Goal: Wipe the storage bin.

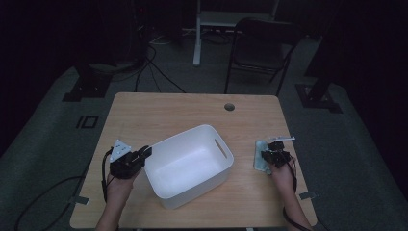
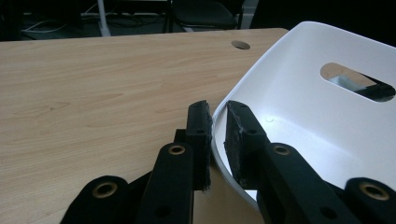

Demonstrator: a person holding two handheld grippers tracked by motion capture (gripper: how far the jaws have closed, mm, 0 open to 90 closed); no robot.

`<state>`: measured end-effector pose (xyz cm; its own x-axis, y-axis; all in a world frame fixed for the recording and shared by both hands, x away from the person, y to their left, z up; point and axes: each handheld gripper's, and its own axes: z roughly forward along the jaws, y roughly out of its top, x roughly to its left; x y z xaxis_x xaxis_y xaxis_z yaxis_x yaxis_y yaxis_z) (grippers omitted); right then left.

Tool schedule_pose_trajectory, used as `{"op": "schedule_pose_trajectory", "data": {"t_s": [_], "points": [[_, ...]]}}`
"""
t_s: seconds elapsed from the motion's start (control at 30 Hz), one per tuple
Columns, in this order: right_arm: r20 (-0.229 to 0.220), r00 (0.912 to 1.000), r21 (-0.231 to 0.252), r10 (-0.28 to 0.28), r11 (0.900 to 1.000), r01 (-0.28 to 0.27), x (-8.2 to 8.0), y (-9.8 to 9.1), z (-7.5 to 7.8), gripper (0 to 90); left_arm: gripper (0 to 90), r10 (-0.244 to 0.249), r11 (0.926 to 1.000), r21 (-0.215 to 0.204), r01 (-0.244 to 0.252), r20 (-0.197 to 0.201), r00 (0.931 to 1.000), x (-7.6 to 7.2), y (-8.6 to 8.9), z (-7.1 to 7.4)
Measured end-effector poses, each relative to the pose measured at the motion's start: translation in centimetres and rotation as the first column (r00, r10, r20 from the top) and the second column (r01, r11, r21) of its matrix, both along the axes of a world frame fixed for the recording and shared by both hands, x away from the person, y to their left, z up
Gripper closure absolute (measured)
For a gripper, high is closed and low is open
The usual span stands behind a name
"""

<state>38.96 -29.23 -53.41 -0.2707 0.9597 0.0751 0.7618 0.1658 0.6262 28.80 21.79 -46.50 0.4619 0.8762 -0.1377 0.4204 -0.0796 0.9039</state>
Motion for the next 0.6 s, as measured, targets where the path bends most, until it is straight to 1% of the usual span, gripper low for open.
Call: {"op": "schedule_pose_trajectory", "data": {"t_s": [0.07, 0.17, 0.23, 0.3, 0.4, 0.43, 0.5, 0.53, 0.6], "points": [[0.015, 0.9999, 0.027, 0.009, 0.9996, -0.009, -0.4, 0.0, 0.5, 83.6, 79.6, -0.001, 1.0000, 0.000, 0.001, 0.000, 1.0000, 0.0, 0.0, 0.0], [0.050, 0.9980, 0.041, 0.040, 0.9983, -0.042, -1.1, 0.3, 1.6, 83.6, 79.5, -0.003, 1.0000, -0.003, 0.003, -0.001, 1.0000, 0.0, 0.0, 0.0], [0.065, 0.9963, 0.050, 0.056, 0.9970, -0.059, -1.5, 0.6, 2.5, 83.5, 79.5, -0.002, 1.0000, -0.003, 0.002, -0.001, 1.0000, 0.0, 0.0, 0.0], [0.086, 0.9941, 0.073, 0.065, 0.9947, -0.072, -2.0, 0.7, 3.3, 83.6, 79.5, -0.003, 1.0000, 0.000, 0.003, 0.000, 1.0000, 0.0, 0.0, 0.0], [0.121, 0.9889, 0.120, 0.087, 0.9876, -0.101, -2.9, 0.9, 4.7, 83.7, 79.6, -0.004, 1.0000, 0.006, 0.004, 0.004, 1.0000, 0.0, 0.0, 0.0], [0.132, 0.9868, 0.138, 0.093, 0.9842, -0.111, -3.3, 0.9, 5.2, 83.7, 79.6, -0.005, 1.0000, 0.006, 0.005, 0.004, 1.0000, 0.1, 0.0, 0.0], [0.167, 0.9793, 0.192, 0.114, 0.9704, -0.146, -4.1, 0.9, 6.4, 83.6, 79.5, -0.004, 1.0000, 0.005, 0.004, 0.002, 1.0000, 0.1, 0.0, 0.0], [0.187, 0.9745, 0.208, 0.125, 0.9644, -0.163, -4.6, 1.0, 7.1, 83.6, 79.5, -0.004, 1.0000, 0.005, 0.004, 0.003, 1.0000, 0.1, 0.0, 0.0], [0.226, 0.9628, 0.245, 0.148, 0.9481, -0.203, -5.5, 1.1, 8.4, 83.7, 79.5, -0.005, 1.0000, 0.004, 0.005, 0.002, 1.0000, 0.2, 0.0, 0.0]]}}
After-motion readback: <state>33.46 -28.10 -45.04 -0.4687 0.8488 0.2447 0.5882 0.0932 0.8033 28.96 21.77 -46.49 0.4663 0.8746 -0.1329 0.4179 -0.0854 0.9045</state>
